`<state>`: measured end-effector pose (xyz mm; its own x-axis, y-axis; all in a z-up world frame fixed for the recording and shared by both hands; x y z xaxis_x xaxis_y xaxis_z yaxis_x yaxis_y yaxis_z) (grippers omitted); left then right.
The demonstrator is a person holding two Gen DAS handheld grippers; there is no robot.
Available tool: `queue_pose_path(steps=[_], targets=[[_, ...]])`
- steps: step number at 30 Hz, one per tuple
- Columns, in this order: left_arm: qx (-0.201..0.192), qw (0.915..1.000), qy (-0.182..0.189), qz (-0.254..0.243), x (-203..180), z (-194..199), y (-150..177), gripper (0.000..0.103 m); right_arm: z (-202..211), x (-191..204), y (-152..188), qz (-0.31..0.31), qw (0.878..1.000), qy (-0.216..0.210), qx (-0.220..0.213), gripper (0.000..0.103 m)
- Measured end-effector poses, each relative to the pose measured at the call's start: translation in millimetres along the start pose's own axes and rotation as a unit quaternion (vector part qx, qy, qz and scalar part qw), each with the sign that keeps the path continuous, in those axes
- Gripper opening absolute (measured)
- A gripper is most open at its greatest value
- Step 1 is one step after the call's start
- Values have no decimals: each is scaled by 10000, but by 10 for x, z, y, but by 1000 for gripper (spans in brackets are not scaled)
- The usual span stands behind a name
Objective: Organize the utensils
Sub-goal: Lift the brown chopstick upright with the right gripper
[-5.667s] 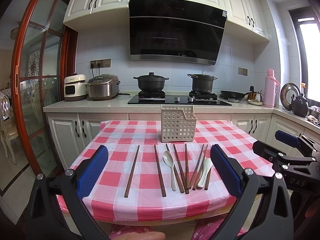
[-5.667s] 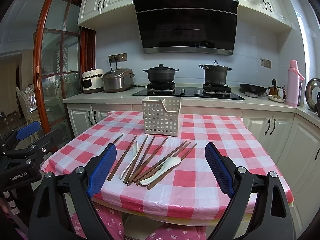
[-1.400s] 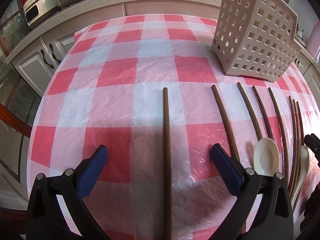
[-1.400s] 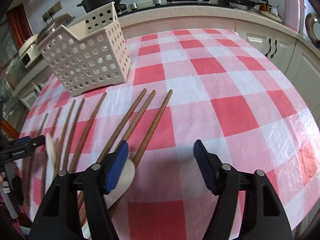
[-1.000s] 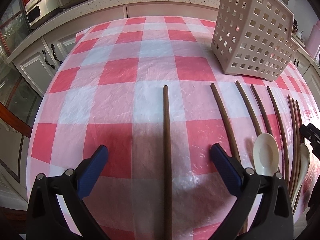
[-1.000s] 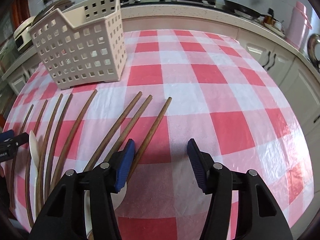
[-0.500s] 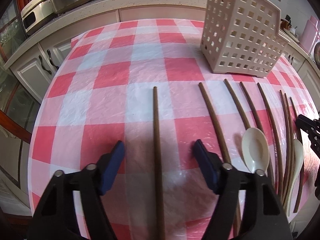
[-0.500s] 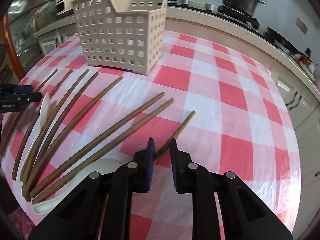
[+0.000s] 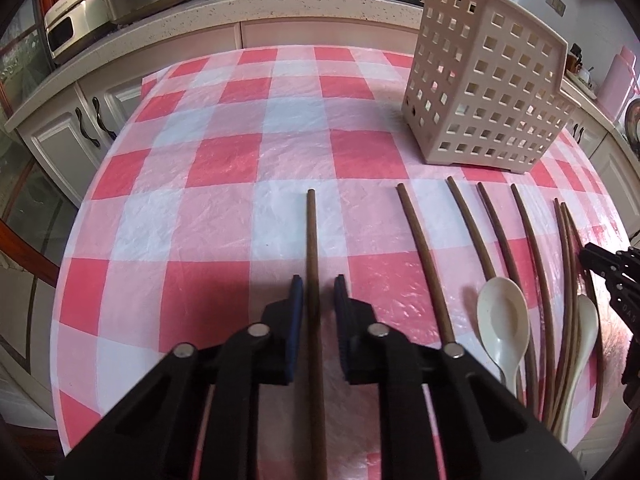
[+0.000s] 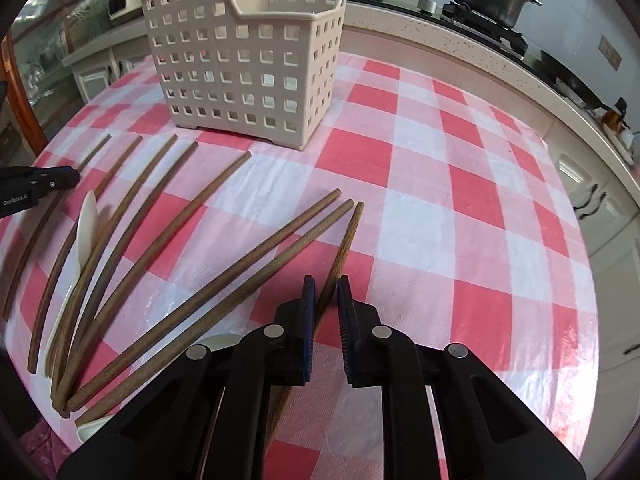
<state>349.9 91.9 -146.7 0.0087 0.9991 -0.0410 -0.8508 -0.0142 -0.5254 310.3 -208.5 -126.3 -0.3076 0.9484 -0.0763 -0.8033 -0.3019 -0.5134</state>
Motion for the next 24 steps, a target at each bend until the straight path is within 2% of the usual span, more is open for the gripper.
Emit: queue_pose_path(steps=[2,7,9,13,19,24], targets=[[1,10000,-20,0,2,-14,-18,6,-9,-44,-11,-147,9999,-63,49,15],[-64,9992,-298,-263,-93,-20,3,6,-18,-80,2,-266,9996,-73,16,15],[-66,9990,-345,-279,-109,-18,7,6,-18,-59,9,-251,9997,-17,-18,11],[-49,9993,-288,-238,-88,-16,8,6,2,2,42,-237,9996,122,-119,6],[-145,9999,-69,59,-24,26,40,6,129,-85,128,-643,9972,26,-391,5],[-470,9987,123,139,-62,252,60,6,392,-226,125,-900,9925,-53,-823,5]])
Point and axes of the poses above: each gripper's, at about its wrist camera, not at the fingertips, and z roughly against the way its jaws point, x to its left, y to its underside, the point moved 2 cm from there along -z, roughly the way its jaws point, and after that the axes turned 1 degree about z, right-handed, at the moved point
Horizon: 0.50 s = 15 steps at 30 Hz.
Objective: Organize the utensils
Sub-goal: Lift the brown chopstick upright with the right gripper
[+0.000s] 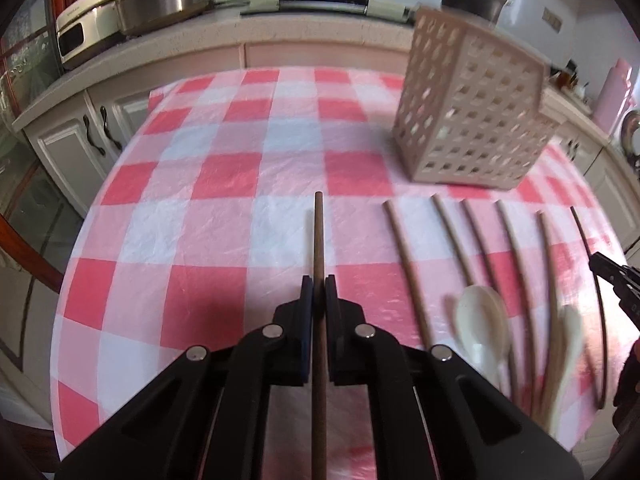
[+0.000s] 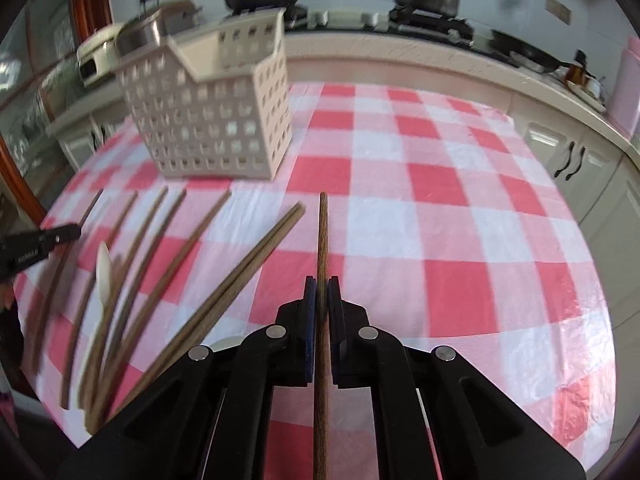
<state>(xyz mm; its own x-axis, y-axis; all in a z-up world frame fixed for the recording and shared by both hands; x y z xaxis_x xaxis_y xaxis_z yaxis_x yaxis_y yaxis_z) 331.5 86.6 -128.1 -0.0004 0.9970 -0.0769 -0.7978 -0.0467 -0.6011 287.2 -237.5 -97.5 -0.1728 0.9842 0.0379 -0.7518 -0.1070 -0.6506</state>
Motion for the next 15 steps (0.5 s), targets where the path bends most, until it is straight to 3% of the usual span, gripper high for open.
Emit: queue_pose_path(steps=[7,15], targets=[[-653,9977,175,-11,-155,491,-16,6,440,-23,-72,-13,9982,-174,-572,5],[-1440,9893,227,-89,-304,1093,44,6,882,21,-88,87,9937,-213,-1099,5]])
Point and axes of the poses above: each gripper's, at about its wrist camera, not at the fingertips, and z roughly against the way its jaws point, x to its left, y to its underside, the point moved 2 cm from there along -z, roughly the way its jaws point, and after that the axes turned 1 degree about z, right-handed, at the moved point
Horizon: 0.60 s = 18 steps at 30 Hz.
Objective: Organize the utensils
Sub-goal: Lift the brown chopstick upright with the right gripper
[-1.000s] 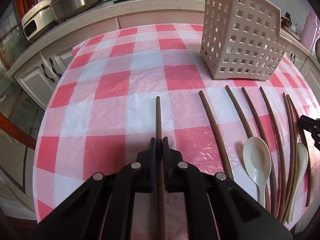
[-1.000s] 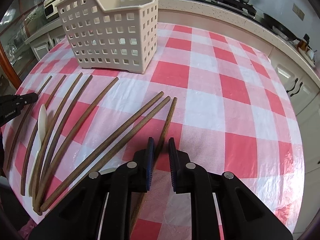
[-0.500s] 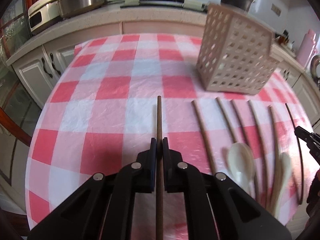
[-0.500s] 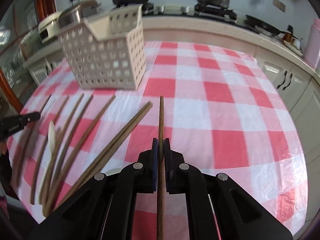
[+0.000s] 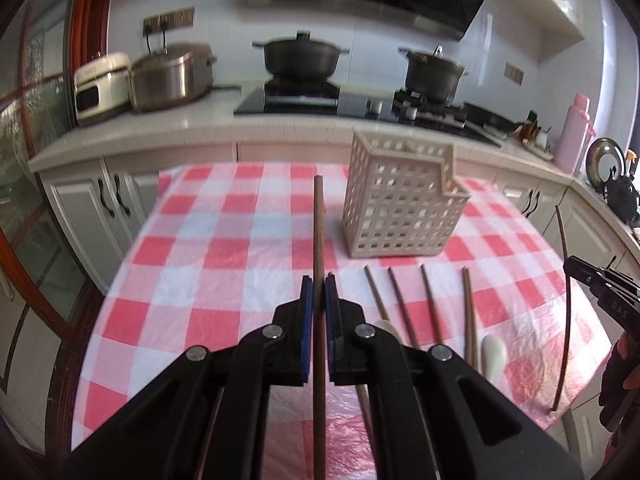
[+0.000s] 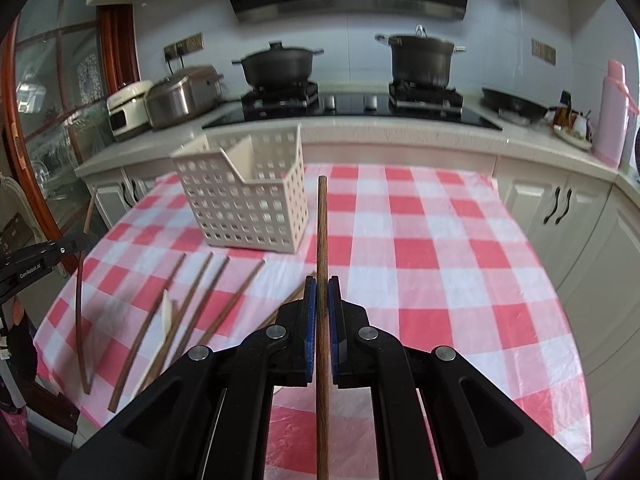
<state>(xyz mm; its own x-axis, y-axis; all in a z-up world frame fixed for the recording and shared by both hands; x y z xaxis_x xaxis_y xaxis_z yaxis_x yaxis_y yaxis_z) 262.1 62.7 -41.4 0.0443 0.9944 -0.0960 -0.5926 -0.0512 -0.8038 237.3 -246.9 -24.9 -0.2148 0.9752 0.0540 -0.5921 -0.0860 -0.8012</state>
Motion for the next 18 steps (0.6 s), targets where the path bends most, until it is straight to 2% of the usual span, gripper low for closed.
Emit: queue_pose_path(steps=[11,18], targets=[[-886,9958,-110,-202,-284,655,114,6,426,111,-31,89,9984,47,-551,5],[-1269,9917,-74,-216,-426,871,120,6,611,193,-54,146,9967,8,-795,5]])
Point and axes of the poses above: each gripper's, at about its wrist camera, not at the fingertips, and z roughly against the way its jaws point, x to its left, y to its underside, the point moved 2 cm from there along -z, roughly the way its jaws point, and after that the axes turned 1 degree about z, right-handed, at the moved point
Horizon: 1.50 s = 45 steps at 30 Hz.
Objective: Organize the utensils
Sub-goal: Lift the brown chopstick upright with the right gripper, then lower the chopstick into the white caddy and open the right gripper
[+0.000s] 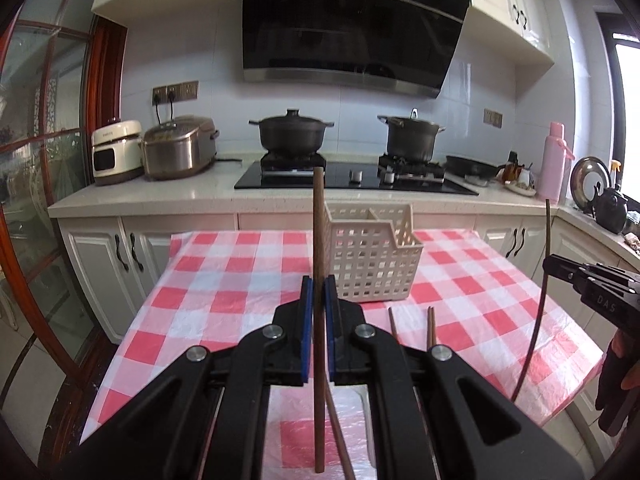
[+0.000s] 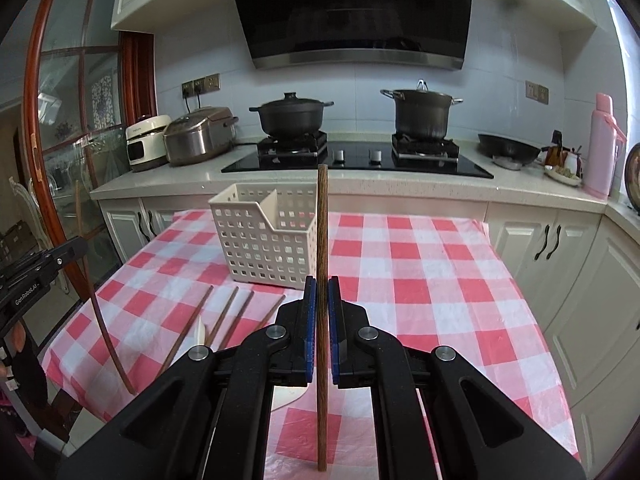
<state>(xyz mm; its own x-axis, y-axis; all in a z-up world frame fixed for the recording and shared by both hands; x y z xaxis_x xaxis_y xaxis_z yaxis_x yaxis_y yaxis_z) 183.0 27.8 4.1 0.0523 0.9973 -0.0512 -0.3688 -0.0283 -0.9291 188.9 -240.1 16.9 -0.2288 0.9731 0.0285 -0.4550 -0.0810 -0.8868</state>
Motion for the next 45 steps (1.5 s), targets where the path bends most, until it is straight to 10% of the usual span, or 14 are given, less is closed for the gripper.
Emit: queue_pose_path(steps=[45], targets=[[-1188,9922,144,346,-266,-780,-1692,6,-843,297,-1462,68,9910,-313,-1300,6]])
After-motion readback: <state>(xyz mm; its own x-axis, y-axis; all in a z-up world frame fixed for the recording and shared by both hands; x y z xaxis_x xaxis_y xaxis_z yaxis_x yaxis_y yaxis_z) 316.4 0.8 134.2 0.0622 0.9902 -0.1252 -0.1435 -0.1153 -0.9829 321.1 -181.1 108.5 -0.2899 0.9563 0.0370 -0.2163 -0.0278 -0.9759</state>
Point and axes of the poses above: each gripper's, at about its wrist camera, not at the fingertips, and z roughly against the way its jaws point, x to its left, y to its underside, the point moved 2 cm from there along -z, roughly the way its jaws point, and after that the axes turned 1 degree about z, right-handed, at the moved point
